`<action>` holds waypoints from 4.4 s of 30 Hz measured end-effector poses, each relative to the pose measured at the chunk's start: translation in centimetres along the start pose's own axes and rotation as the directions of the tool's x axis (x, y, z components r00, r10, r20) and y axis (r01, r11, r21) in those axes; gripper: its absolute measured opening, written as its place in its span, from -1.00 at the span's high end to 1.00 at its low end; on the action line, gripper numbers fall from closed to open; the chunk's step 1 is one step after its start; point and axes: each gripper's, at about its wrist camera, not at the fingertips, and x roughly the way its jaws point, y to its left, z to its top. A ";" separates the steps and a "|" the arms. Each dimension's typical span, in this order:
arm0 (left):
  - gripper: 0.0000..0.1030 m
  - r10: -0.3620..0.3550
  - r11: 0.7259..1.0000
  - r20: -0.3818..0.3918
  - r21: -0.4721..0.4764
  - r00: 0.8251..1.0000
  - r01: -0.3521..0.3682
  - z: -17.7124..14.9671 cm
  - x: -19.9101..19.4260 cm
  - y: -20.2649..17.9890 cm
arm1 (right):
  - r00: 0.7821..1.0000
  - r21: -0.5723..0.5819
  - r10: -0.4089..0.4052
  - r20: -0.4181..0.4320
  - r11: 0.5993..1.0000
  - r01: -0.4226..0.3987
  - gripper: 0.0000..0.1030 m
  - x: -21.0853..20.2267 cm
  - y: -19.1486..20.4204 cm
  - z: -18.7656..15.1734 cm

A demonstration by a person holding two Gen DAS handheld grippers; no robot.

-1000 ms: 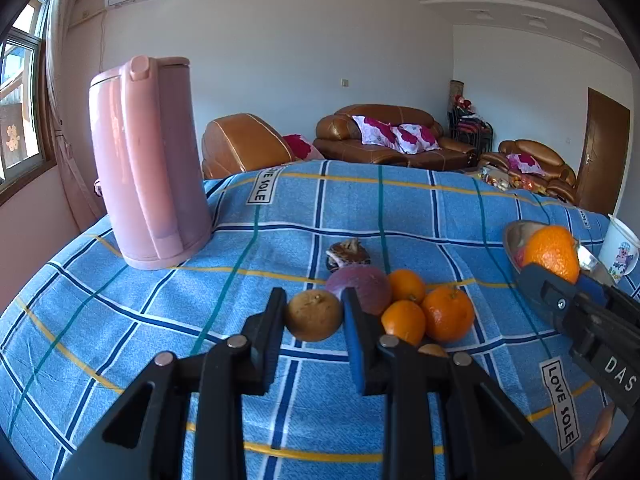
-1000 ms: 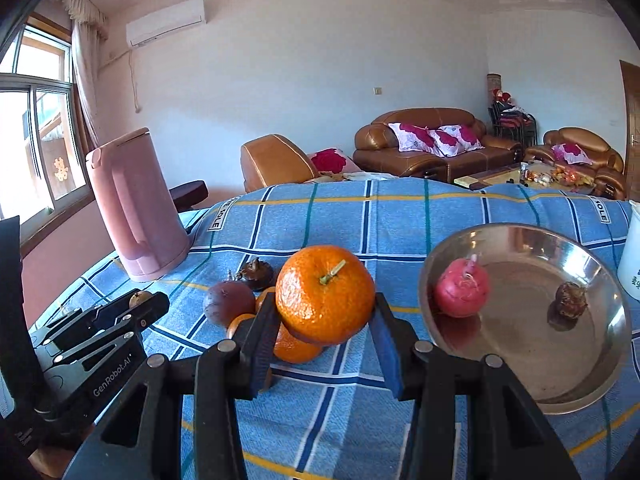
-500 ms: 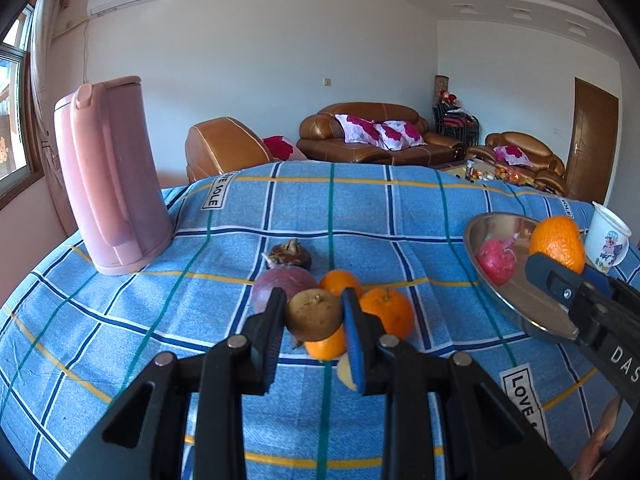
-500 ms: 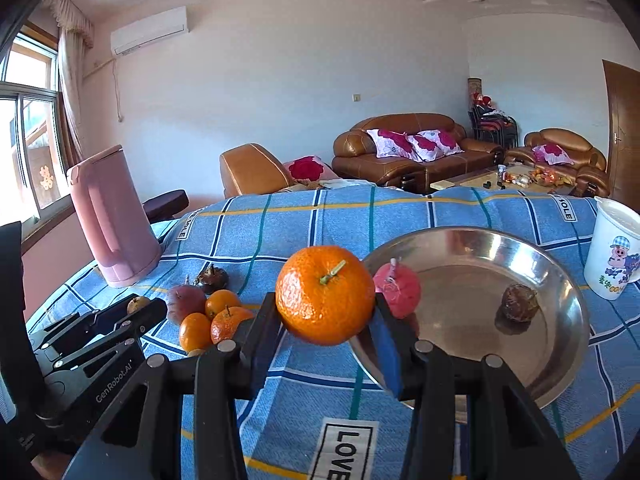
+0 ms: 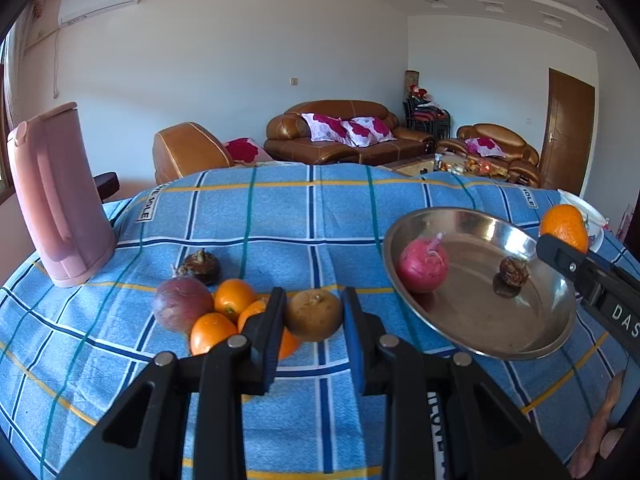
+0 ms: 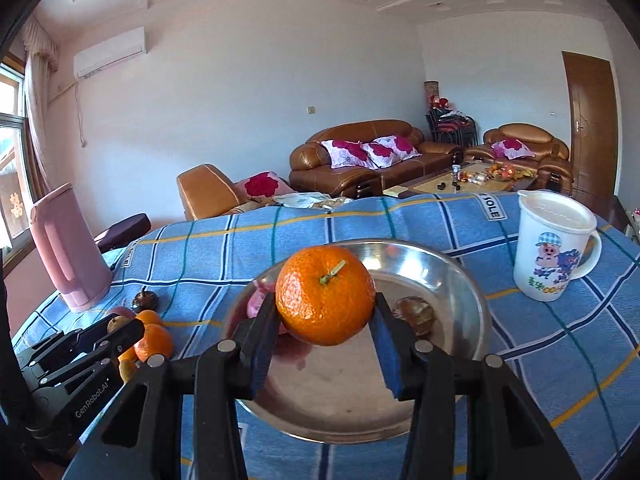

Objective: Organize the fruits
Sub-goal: 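Carry the tan fruit and orange onto the steel plate and open both tools, then lift both tools away from the steel plate, then move the right tool toward the tan round fruit while the left tool approaches the purple fruit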

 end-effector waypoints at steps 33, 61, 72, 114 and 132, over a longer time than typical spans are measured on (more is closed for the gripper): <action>0.43 -0.043 0.990 -0.179 0.126 0.983 0.066 1.0 5.7 -11.7 | 0.969 -0.100 -0.114 -0.220 0.991 0.094 0.08 3.6 -4.7 -0.9; -0.20 0.002 0.993 -0.198 0.116 0.980 0.022 1.0 6.1 -11.4 | 0.977 0.010 -0.045 -0.206 0.999 0.048 0.00 3.3 -5.7 -0.5; -0.91 -0.029 0.992 0.015 0.127 0.999 0.027 1.7 2.4 -11.2 | 0.996 0.096 -0.070 0.053 0.993 0.064 -0.51 -0.7 -7.2 1.1; -1.00 0.005 1.000 0.097 -0.008 0.995 -0.004 0.0 -1.9 -2.5 | 0.966 0.024 -0.205 0.160 0.979 0.203 -0.50 -3.6 -0.9 -0.9; -1.00 0.063 0.997 0.051 -0.058 0.997 -0.060 -0.5 -2.1 4.8 | 0.991 0.046 -0.091 0.096 0.995 0.087 -0.50 -2.0 5.8 -1.9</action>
